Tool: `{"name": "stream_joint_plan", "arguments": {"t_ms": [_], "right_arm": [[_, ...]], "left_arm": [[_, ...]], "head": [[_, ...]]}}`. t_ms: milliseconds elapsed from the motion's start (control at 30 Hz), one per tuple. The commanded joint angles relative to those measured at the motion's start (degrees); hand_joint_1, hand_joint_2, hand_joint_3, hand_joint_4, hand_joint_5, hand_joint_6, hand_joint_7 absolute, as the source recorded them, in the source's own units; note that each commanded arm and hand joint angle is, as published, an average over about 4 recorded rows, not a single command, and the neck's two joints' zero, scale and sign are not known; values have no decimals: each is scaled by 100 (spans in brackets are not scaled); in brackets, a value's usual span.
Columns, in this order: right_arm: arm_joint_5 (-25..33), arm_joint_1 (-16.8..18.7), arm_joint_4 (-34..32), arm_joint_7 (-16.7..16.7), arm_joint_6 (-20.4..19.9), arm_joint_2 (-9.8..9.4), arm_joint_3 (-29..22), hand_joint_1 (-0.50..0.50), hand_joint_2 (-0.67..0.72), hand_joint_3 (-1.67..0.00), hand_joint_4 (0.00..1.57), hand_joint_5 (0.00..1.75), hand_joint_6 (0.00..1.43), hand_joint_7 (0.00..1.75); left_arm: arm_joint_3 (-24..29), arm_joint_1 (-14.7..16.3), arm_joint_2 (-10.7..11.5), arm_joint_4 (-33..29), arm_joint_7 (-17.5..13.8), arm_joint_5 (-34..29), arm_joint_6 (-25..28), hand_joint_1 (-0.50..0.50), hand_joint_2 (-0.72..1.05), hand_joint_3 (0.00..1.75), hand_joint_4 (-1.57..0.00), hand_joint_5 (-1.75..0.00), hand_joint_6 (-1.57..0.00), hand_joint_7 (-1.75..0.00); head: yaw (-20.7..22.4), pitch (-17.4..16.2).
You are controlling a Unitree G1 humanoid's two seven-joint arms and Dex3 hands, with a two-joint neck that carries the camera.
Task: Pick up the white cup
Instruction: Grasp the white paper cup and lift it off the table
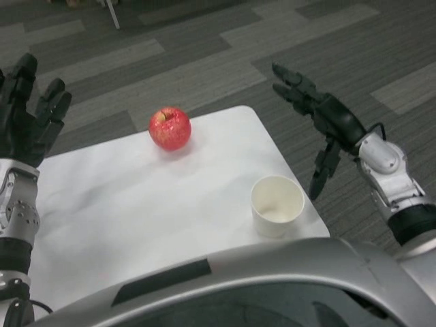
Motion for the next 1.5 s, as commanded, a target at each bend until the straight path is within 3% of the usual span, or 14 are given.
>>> {"name": "stream_joint_plan", "arguments": {"t_ms": [33,200,533,967,1100,1367,1500], "right_arm": [[-13,214,21,41,34,35,35,-42,34,-2,0,0,0,0],[-11,497,-1,91,36,189,4,-42,34,0,0,0,0,0],[-42,664,174,181,30,241,253,-42,34,0,0,0,0,0],[-117,418,818,199,-19,430,1268,-42,34,-2,0,0,0,0],[-125,343,878,199,-19,479,1496,-42,41,-6,0,0,0,0],[-112,273,979,199,-23,443,1844,-42,41,-2,0,0,0,0],[-112,269,1088,199,-27,448,1901,-45,41,-10,0,0,0,0]], "left_arm": [[10,-154,29,51,11,17,17,-46,89,9,0,-21,0,-21],[41,-297,64,174,24,-130,28,-46,87,9,0,-21,0,-21],[96,-559,152,315,134,-234,13,-46,87,9,0,-21,0,-21],[4,-620,99,545,152,-192,13,-43,87,9,0,-21,0,-19],[-1,-607,77,583,152,-172,13,-43,87,9,0,-21,0,-16],[48,-519,73,587,147,12,13,-43,87,9,0,-21,0,-17],[52,-480,73,587,147,17,8,-43,87,9,0,-21,0,-19]], "head": [[-5,71],[-87,59],[69,81],[20,4],[35,-19],[70,-41],[86,-50]]}}
